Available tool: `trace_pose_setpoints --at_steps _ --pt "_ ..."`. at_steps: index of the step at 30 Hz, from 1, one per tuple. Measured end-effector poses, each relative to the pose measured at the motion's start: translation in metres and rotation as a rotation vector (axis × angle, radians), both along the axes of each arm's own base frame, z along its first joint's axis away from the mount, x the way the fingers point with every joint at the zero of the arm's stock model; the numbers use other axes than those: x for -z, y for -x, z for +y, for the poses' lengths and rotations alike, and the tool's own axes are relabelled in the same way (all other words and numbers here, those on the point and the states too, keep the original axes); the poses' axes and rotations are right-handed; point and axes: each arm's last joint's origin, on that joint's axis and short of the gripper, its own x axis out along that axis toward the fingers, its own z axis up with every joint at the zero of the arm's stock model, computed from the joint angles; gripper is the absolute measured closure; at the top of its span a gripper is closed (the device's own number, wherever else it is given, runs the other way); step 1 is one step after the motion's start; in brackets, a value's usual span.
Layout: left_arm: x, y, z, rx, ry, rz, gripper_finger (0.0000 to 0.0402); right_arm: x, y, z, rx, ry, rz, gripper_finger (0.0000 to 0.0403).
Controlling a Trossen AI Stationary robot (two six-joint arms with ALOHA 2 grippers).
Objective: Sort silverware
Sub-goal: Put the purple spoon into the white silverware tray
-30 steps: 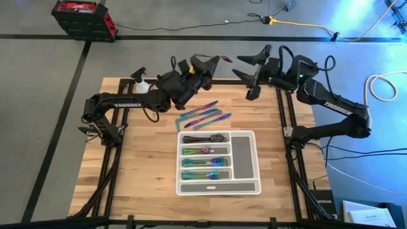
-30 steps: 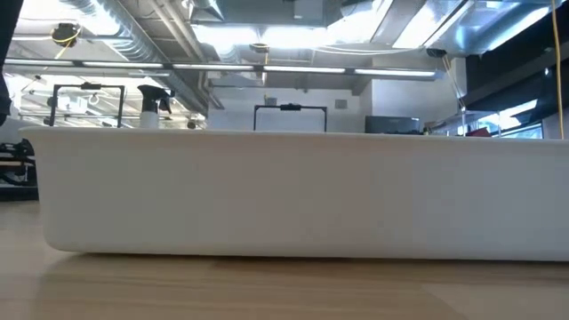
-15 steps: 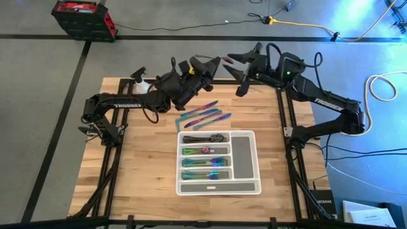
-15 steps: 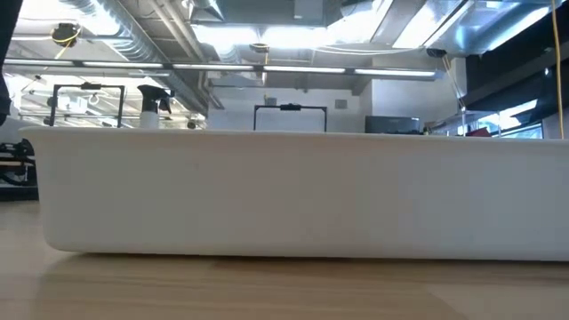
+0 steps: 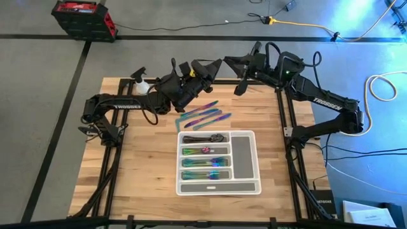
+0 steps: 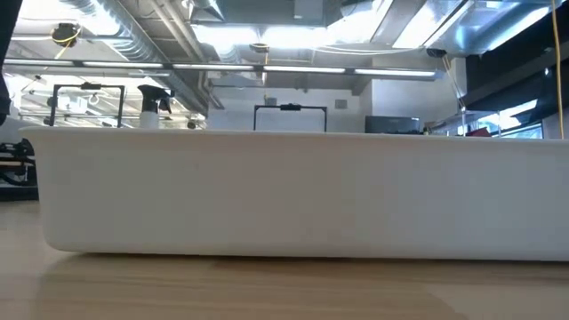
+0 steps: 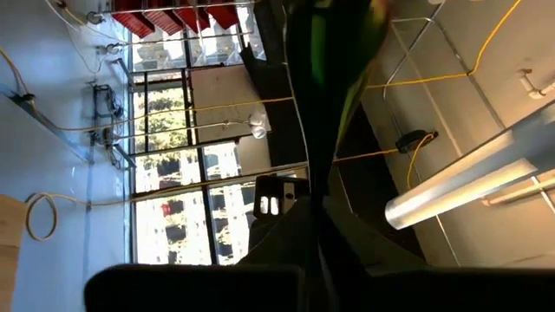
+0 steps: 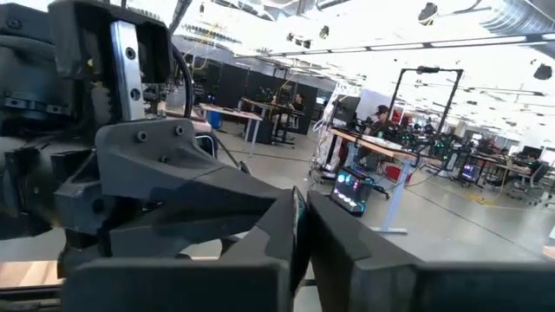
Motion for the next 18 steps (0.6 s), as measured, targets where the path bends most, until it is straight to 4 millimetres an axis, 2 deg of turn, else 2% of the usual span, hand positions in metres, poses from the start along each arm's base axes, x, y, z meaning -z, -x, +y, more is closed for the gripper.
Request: trace_pose_setpoints --at_steps 6,13,18 --pt "-0.007 0.001 -0.004 0.028 -0.126 0.011 0.0388 -0.007 0.003 0.001 0.003 0.006 -0.026 0.0401" --pt "-0.013 0.003 -0.010 0.112 -0.197 -0.034 0.0303 -0.015 0.007 -0.003 0.146 -0.016 -0.042 0.0402" --pt "-0.011 0.001 -0.015 0.110 -0.259 0.026 0.0236 -0.025 0.011 -0.001 0.162 -0.015 -0.069 0.0402"
